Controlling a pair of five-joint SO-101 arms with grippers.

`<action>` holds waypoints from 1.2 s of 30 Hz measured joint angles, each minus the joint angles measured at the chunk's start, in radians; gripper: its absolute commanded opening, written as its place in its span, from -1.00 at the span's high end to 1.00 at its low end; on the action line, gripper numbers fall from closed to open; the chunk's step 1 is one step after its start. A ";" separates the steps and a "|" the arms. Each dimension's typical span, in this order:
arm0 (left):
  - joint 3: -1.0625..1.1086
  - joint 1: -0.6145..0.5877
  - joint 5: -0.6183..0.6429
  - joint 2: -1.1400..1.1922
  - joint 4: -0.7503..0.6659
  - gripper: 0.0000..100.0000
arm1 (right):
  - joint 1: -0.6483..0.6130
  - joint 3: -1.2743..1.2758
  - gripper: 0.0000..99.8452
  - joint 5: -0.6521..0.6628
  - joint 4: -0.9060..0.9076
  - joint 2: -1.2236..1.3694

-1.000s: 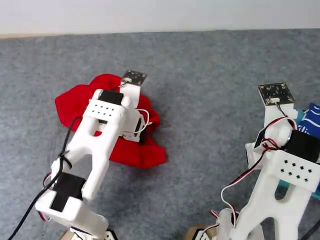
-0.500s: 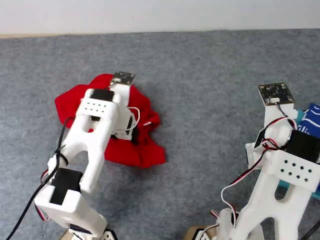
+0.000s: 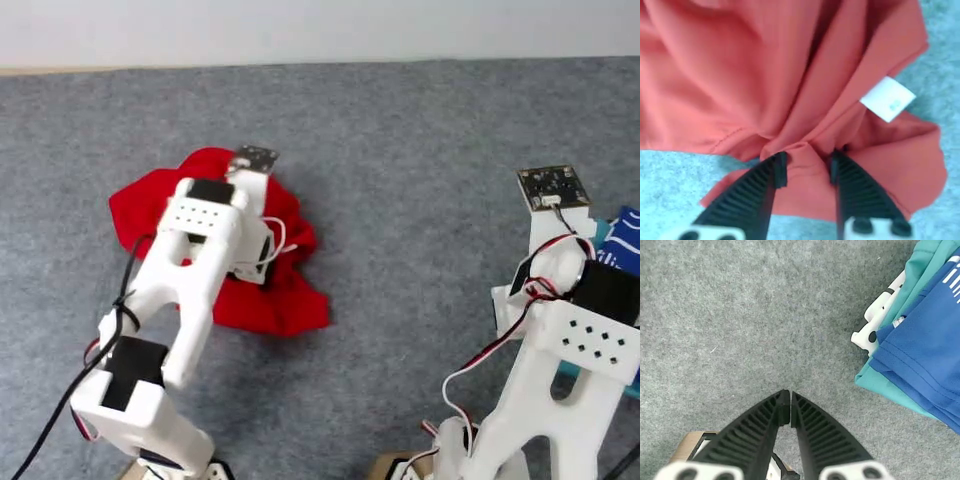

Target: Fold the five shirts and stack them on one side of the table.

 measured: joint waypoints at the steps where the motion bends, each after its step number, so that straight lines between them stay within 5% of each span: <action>1: 0.000 0.011 0.000 0.000 0.000 0.71 | 0.000 0.000 0.98 0.000 0.000 0.000; 7: 0.000 0.038 -0.037 0.000 0.000 1.00 | 0.000 0.000 0.98 0.000 0.000 0.000; 14: -0.077 -0.021 -0.146 -0.023 0.109 1.00 | 0.000 0.000 0.98 0.000 0.000 0.000; 28: -0.448 -0.094 -0.193 -0.446 0.282 1.00 | -0.005 0.000 0.98 0.000 0.000 0.000; 36: -0.465 -0.236 -0.193 -0.664 0.290 1.00 | -0.213 0.000 0.98 0.000 -0.006 0.000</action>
